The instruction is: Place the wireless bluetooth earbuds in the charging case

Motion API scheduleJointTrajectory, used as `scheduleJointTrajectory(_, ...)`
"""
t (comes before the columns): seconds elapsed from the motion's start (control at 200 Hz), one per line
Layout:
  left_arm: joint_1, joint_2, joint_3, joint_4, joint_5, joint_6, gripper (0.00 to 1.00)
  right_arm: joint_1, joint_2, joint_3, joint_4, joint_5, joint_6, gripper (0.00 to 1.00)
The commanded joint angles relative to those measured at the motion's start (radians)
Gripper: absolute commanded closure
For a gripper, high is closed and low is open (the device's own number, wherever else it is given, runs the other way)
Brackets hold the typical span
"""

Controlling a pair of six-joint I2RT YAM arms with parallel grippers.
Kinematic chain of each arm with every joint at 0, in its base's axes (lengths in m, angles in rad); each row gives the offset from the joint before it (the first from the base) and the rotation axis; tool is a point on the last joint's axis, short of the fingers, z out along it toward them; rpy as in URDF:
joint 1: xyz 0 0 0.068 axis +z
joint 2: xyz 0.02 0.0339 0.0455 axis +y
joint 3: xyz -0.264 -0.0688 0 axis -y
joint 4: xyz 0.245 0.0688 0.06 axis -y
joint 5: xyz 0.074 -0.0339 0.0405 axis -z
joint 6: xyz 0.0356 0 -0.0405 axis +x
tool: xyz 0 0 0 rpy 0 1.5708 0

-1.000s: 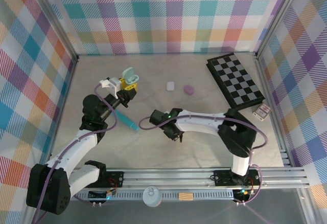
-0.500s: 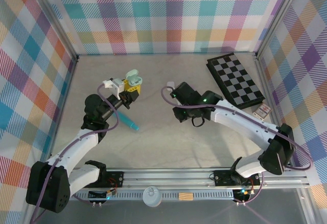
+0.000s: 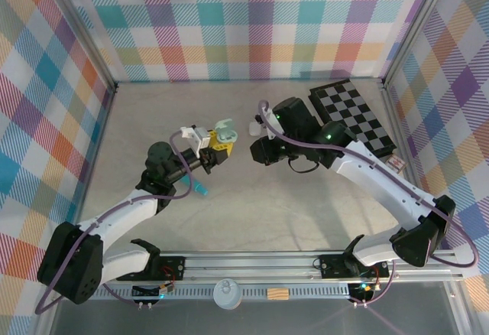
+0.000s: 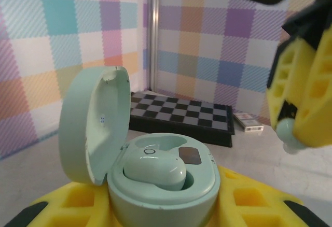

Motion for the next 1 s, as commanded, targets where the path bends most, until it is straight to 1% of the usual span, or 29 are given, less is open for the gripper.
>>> scheduleJointTrajectory(0.0,-0.031,0.019,0.031,0.068,0.046,0.028,0.69,-0.027,-0.025,0.035,0.048,-0.122,0.034,0.81)
scheduleJointTrajectory(0.18,-0.063,0.045,0.038,0.095,0.098,0.021,0.70,-0.054,-0.007,0.054,0.083,-0.194,0.050,0.81)
scheduleJointTrajectory(0.375,-0.085,0.061,0.050,0.094,0.144,0.024,0.70,-0.066,0.015,0.057,0.114,-0.239,0.062,0.81)
scheduleJointTrajectory(0.47,-0.090,0.063,0.064,0.069,0.167,0.039,0.70,-0.074,0.023,0.059,0.121,-0.249,0.065,0.81)
scheduleJointTrajectory(0.59,-0.093,0.062,0.069,0.077,0.179,0.037,0.70,-0.077,0.028,0.056,0.121,-0.257,0.065,0.81)
scheduleJointTrajectory(0.78,-0.094,0.057,0.067,0.117,0.176,0.011,0.70,-0.084,0.023,0.027,0.121,-0.247,0.069,0.81)
scheduleJointTrajectory(0.995,-0.095,0.043,0.070,0.110,0.177,0.006,0.70,-0.087,0.019,0.010,0.115,-0.233,0.067,0.81)
